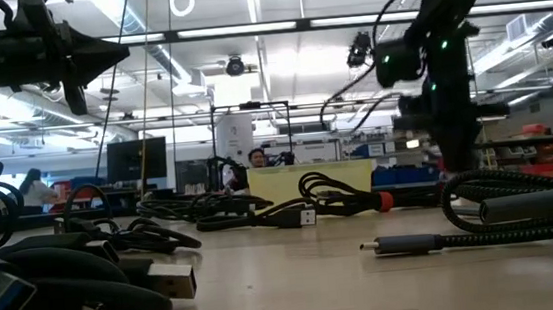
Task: Pick and place USB-C Cables
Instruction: Put the black charger cable into the yellow bin
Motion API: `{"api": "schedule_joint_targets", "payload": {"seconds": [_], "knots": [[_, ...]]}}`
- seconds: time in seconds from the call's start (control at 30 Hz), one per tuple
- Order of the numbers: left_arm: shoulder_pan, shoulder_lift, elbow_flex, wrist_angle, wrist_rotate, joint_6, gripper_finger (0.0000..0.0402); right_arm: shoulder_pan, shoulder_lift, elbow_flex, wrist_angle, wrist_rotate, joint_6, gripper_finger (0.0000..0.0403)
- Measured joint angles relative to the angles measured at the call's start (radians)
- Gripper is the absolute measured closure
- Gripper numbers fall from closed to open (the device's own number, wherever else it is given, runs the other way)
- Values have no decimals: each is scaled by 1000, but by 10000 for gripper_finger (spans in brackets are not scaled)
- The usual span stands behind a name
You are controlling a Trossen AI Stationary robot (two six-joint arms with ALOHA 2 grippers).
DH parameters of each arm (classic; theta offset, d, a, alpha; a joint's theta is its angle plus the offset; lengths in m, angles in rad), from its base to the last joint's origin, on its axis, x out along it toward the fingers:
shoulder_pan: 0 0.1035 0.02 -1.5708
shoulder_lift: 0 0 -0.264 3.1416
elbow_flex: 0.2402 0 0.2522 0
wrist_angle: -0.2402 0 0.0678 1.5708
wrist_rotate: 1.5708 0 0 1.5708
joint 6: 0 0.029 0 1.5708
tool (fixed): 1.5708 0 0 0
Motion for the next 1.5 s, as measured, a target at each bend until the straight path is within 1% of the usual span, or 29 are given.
{"api": "schedule_joint_targets", "payload": {"seconds": [0.1, 0.27, 0.37, 0.47, 0.57, 0.73, 0.83, 0.97, 1.07, 1.27, 1.37, 1.5], "knots": [[0, 0, 0, 0, 0, -1, 372, -2, -104, 27, -43, 4, -13, 365], [0, 0, 0, 1, 0, -1, 372, 3, -247, 128, -30, 3, -124, 365], [0, 0, 0, 1, 0, -1, 372, 9, -281, 225, -24, -9, -224, 365], [0, 0, 0, 1, 0, -1, 372, 14, -270, 335, -21, -81, -363, 365], [0, 0, 0, 1, 0, -1, 372, 14, -222, 444, -17, -194, -478, 365], [0, 0, 0, 1, 0, -1, 372, 21, -84, 585, -22, -366, -614, 365], [0, 0, 0, 1, 0, -1, 372, 41, 9, 644, -28, -447, -705, 365], [0, 0, 0, 1, 0, -1, 372, 71, 126, 686, -31, -550, -806, 365], [0, 0, 0, 0, 0, -1, 372, 95, 208, 691, -30, -581, -848, 365], [0, 0, 0, -7, 0, -1, 372, 134, 368, 691, -36, -581, -918, 365], [0, 0, 0, -8, 0, -1, 372, 145, 427, 691, -36, -566, -950, 365], [0, 0, 0, -8, 0, -1, 372, 149, 475, 691, -37, -513, -990, 365]]}}
